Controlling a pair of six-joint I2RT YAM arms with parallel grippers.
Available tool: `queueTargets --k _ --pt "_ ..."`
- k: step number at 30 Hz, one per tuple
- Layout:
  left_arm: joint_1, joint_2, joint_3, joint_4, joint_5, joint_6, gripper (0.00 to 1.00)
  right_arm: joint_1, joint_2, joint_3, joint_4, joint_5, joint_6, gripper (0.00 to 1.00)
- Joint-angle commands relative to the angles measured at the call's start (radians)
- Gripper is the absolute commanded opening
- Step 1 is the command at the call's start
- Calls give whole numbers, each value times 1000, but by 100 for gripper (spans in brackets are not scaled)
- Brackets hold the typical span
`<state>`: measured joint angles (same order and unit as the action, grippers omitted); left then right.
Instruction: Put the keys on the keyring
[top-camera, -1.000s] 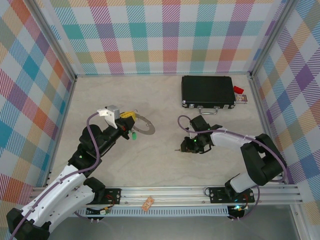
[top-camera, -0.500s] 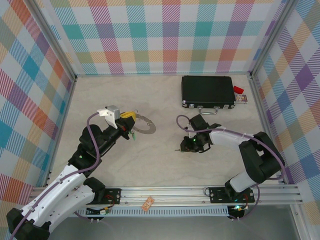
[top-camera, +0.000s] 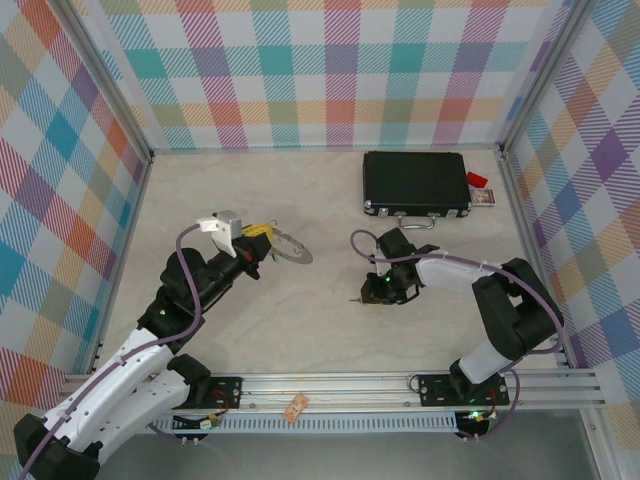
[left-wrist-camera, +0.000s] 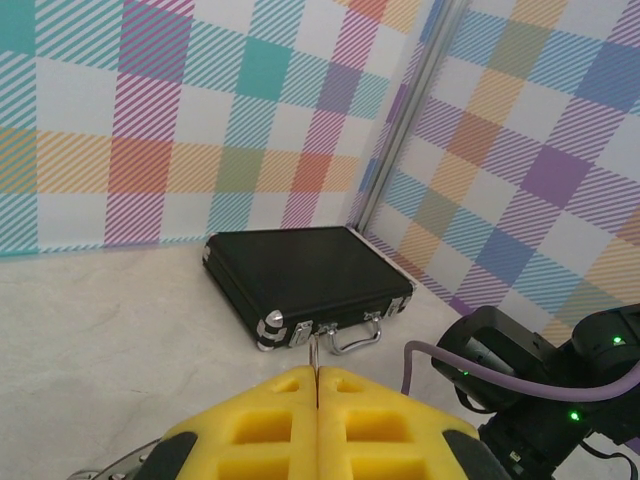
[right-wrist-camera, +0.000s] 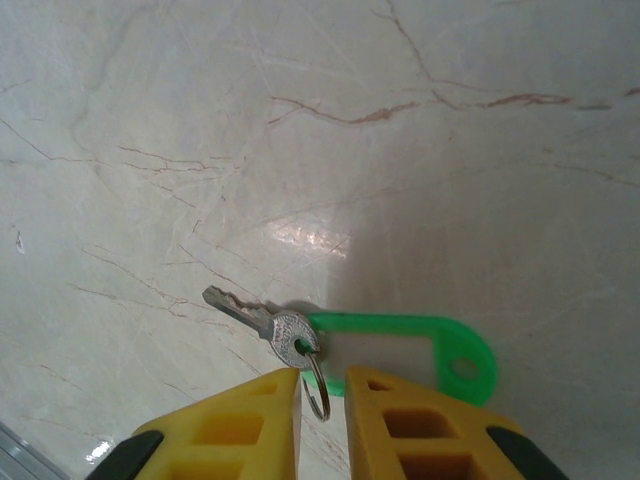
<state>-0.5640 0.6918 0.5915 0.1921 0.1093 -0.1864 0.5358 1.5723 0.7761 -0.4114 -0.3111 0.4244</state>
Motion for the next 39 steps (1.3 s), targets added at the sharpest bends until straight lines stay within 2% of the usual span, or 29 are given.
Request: queueTargets --k 1,9,12,15,17,24,29,39 --pt "11 -3 1 54 14 -5 0 -4 3 12 -21 -11 -24 18" --pt "12 -6 5 47 18 -4 0 -5 23 21 -13 -25 -39 15" --pt "11 -6 5 46 18 -4 0 -5 28 25 -13 -29 -41 11" --pt "11 -7 5 45 24 -2 0 -5 15 24 -11 -26 -45 0" --pt "11 -5 7 46 28 -2 0 -5 -7 21 -9 -25 -50 0" --pt "12 14 8 64 74 -7 0 -5 -171 9 -11 14 -62 0" --pt "10 46 5 128 158 -16 0 -5 -345 -16 10 63 -100 0" --pt "9 241 -37 424 364 -30 0 -4 -637 -1 58 111 -231 0"
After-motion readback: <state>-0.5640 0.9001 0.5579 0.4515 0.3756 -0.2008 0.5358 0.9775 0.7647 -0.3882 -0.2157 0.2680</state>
